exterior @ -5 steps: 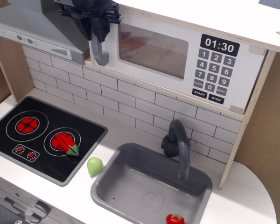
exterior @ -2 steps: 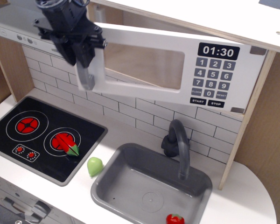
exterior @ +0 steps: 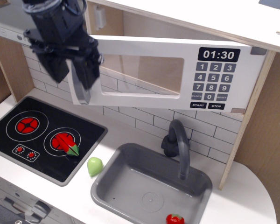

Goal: Open microwave

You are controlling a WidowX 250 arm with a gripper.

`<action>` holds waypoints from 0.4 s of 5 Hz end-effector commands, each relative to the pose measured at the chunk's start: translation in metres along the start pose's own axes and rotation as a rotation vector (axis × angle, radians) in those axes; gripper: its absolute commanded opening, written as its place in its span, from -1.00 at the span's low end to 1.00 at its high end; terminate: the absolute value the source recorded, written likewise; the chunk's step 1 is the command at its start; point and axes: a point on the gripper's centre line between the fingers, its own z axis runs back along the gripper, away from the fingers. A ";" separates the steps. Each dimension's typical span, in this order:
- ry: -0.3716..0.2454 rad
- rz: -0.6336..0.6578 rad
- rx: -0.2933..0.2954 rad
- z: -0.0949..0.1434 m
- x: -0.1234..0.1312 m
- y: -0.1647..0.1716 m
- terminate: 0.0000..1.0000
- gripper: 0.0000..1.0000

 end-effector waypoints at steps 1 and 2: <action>0.001 0.147 0.057 0.024 -0.010 0.065 -1.00 1.00; -0.026 0.261 0.102 0.040 -0.002 0.103 -1.00 1.00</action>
